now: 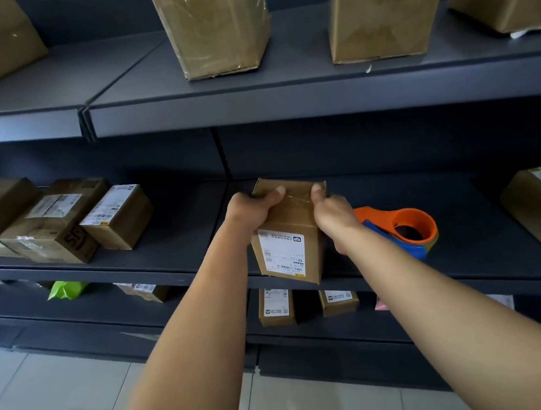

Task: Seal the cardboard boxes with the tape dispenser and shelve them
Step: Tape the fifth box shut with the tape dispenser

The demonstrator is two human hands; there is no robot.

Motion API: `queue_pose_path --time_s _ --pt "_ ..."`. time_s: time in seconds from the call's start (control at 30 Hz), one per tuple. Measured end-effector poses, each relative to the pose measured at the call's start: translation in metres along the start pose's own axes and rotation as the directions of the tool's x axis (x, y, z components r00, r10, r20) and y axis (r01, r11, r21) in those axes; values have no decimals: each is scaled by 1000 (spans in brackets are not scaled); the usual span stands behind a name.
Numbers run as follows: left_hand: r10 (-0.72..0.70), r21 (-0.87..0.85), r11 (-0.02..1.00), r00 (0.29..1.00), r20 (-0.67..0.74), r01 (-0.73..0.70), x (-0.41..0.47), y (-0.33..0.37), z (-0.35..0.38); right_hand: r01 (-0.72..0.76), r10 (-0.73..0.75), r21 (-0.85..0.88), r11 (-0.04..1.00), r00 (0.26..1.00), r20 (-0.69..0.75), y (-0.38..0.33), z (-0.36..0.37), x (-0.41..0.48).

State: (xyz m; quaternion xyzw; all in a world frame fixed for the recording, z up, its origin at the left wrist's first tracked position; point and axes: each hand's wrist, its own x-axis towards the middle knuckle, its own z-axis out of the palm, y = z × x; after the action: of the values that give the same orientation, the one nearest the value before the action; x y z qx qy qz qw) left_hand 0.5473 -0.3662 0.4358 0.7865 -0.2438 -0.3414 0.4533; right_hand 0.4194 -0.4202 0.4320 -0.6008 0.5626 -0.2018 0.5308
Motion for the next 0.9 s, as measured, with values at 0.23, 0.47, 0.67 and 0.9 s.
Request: queue_pose_path --time_s 0.23,0.47,0.67,0.9 --pt "-23 -26 999 995 -95 21 -13 -9 3 -55 55 22 998 998 21 -5 -4 -6" --pt "-1 -111 994 990 -139 -15 -29 -20 2 -79 78 44 996 997 23 0 -1 -14" --pt "29 -71 997 999 -43 -32 -29 -15 -5 50 -50 64 997 999 -6 1 0 -23" --pt "218 307 939 960 -177 -157 -17 -9 6 64 -65 -15 998 987 -148 -4 4 -25"
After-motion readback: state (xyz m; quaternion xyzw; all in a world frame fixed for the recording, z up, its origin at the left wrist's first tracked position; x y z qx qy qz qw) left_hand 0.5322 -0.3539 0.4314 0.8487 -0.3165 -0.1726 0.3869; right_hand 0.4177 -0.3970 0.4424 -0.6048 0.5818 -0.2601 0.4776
